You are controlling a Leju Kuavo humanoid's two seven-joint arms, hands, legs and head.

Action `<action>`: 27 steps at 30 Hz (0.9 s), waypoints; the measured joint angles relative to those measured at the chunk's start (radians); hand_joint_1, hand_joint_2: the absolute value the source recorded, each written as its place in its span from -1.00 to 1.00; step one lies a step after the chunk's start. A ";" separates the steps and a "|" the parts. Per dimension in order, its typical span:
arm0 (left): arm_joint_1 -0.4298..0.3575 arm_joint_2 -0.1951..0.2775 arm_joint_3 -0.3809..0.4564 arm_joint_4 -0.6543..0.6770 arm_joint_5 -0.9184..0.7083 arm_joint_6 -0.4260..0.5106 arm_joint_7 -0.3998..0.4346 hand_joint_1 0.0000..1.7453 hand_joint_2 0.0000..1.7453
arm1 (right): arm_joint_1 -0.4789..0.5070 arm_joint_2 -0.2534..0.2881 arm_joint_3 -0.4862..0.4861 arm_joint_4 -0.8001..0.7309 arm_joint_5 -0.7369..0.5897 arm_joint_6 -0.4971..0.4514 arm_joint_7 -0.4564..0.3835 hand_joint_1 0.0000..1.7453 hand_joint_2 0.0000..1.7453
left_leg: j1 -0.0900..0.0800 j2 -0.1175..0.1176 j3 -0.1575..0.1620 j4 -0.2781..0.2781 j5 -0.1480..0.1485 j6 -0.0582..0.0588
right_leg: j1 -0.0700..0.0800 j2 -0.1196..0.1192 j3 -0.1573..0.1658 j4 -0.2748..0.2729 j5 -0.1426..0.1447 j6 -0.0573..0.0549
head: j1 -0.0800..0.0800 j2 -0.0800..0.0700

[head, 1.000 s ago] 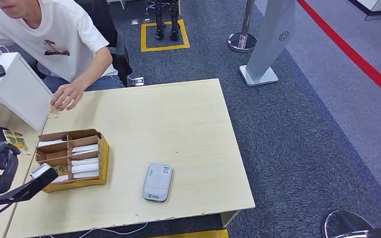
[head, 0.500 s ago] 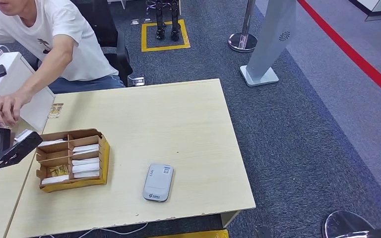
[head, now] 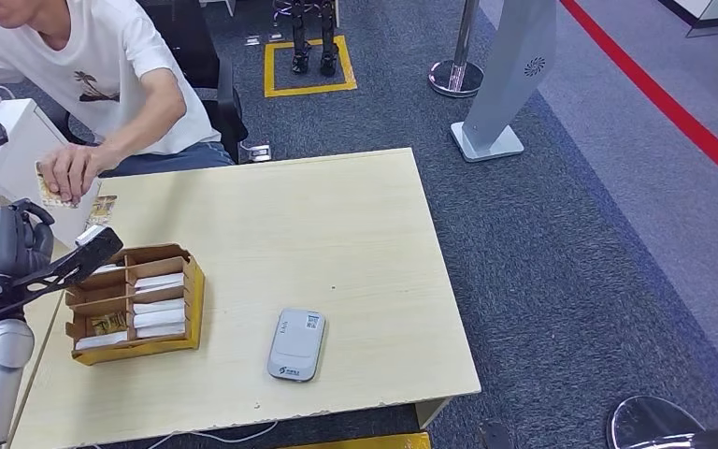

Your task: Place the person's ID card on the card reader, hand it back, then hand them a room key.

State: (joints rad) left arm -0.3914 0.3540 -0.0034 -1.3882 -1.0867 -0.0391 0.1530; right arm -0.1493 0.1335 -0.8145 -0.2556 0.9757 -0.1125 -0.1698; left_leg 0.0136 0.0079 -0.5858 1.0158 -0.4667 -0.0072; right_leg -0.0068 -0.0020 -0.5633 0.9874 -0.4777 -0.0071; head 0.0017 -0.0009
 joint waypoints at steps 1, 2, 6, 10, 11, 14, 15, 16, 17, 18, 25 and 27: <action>0.000 -0.003 -0.001 0.003 0.001 0.001 0.000 1.00 1.00 | 0.000 0.000 0.000 0.000 0.000 0.000 0.000 -1.00 -1.00 | 0.000 0.000 0.000 0.000 0.000 0.000 | 0.000 0.000 0.000 0.000 0.000 0.000 | 0.000 0.000; 0.000 -0.006 -0.002 0.005 0.002 0.002 0.000 0.50 1.00 | 0.000 0.000 0.000 0.000 0.000 0.000 0.000 -1.00 -1.00 | 0.000 0.000 0.000 0.000 0.000 0.000 | 0.000 0.000 0.000 0.000 0.000 0.000 | 0.000 0.000; 0.000 -0.020 -0.003 0.009 0.012 0.022 0.000 -1.00 0.00 | 0.001 0.000 0.000 0.000 -0.001 -0.003 0.009 -1.00 -1.00 | 0.000 0.000 0.000 0.000 0.000 0.000 | 0.000 0.000 0.000 0.000 0.000 0.000 | 0.000 0.000; 0.018 -0.043 -0.003 0.013 0.033 0.057 -0.015 -1.00 -1.00 | 0.023 -0.002 0.000 0.000 0.002 -0.015 0.031 -1.00 -1.00 | 0.000 0.000 0.000 0.000 0.000 0.000 | 0.000 0.000 0.000 0.000 0.000 0.000 | 0.000 0.000; 0.026 -0.048 -0.003 0.014 0.041 0.073 -0.024 -1.00 -1.00 | 0.033 -0.004 0.000 0.000 0.001 -0.017 0.027 -1.00 -1.00 | 0.000 0.000 0.000 0.000 0.000 0.000 | 0.000 0.000 0.000 0.000 0.000 0.000 | 0.000 0.000; 0.054 -0.065 -0.003 0.008 0.089 0.113 -0.051 -1.00 -1.00 | 0.056 -0.008 -0.001 0.000 -0.004 -0.024 0.020 -1.00 -1.00 | 0.000 0.000 -0.001 0.000 -0.001 0.000 | 0.000 0.000 0.000 0.000 0.000 0.000 | 0.000 0.000; 0.070 -0.072 -0.003 -0.005 0.108 0.120 -0.062 -1.00 -1.00 | 0.061 -0.009 -0.002 0.001 -0.008 -0.027 0.019 -1.00 -1.00 | 0.000 0.000 -0.001 0.000 -0.001 0.000 | 0.000 0.000 0.000 0.000 -0.001 0.000 | 0.000 0.000; 0.088 -0.080 -0.003 -0.025 0.123 0.126 -0.071 -1.00 -1.00 | 0.066 -0.009 -0.003 0.001 -0.010 -0.029 0.017 -1.00 -1.00 | 0.000 0.000 0.000 0.000 -0.001 0.000 | 0.000 0.000 0.000 0.000 -0.001 0.000 | 0.000 0.000; 0.110 -0.089 -0.003 -0.051 0.135 0.130 -0.078 -1.00 -1.00 | 0.071 -0.010 -0.005 0.001 -0.013 -0.031 0.015 -1.00 -1.00 | -0.001 0.001 -0.001 0.000 -0.002 0.000 | 0.000 0.000 0.000 0.000 -0.001 0.000 | 0.000 0.000; 0.134 -0.098 -0.003 -0.079 0.143 0.133 -0.083 -1.00 -1.00 | 0.075 -0.010 -0.008 0.001 -0.016 -0.033 0.012 -1.00 -1.00 | -0.001 0.001 0.000 0.000 -0.002 0.000 | 0.000 0.001 0.000 0.000 -0.001 0.001 | 0.000 0.000; 0.344 -0.163 -0.012 -0.273 0.158 0.188 -0.136 -1.00 1.00 | 0.091 -0.010 -0.044 0.001 -0.038 -0.042 -0.005 -1.00 -1.00 | -0.001 0.002 0.000 0.000 -0.003 0.000 | 0.000 0.001 0.000 -0.001 -0.002 0.001 | 0.000 0.000; 0.402 -0.184 -0.021 -0.318 0.162 0.210 -0.149 -1.00 1.00 | 0.093 -0.010 -0.055 0.001 -0.042 -0.043 -0.008 -1.00 -1.00 | -0.001 0.002 0.000 0.000 -0.004 0.001 | 0.000 0.001 0.000 -0.001 -0.002 0.001 | 0.000 0.000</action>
State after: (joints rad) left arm 0.0106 0.1705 -0.0240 -1.7060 -0.9250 0.1705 0.0044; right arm -0.0563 0.1232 -0.8694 -0.2548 0.9340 -0.1551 -0.1778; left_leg 0.0127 0.0100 -0.5861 1.0156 -0.4702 -0.0067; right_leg -0.0071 -0.0009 -0.5631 0.9864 -0.4799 -0.0060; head 0.0020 -0.0009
